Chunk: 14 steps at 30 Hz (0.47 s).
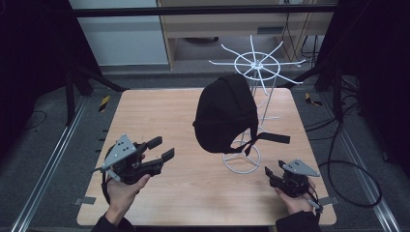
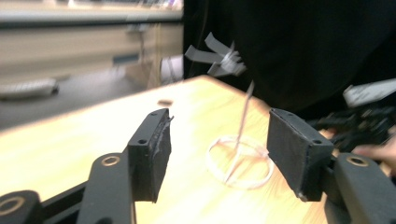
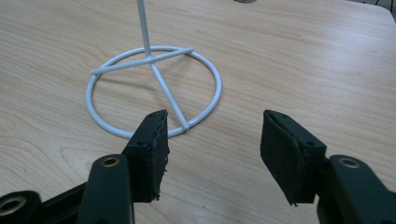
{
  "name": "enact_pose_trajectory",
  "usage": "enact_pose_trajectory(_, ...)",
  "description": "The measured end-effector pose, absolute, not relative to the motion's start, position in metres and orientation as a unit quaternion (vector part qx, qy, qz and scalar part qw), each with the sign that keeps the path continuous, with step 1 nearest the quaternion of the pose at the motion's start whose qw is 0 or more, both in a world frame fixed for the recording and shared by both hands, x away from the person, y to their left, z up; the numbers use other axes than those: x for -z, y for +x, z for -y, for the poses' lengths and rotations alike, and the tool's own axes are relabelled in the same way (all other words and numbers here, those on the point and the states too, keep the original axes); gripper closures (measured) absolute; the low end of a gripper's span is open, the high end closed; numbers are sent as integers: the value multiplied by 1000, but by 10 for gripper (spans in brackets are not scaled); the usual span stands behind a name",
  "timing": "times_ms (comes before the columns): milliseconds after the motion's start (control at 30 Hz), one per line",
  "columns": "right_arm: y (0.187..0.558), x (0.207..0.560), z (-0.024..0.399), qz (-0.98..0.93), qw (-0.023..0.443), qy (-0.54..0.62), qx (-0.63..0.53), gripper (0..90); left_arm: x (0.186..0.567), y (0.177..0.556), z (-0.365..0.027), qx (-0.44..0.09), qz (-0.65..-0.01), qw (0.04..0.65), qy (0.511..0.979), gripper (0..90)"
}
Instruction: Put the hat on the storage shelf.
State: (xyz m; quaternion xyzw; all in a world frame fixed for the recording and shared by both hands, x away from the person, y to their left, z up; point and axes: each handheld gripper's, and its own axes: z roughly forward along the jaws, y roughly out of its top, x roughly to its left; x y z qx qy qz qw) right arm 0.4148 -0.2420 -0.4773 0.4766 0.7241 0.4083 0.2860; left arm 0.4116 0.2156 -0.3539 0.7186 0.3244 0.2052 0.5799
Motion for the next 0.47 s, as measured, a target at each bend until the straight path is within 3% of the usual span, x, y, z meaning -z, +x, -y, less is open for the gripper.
enact_pose_trajectory(467, 417, 480, 243, -721, 291, 482, -405, 329, 454, 439, -276, -207, -462, 459, 730, 323)
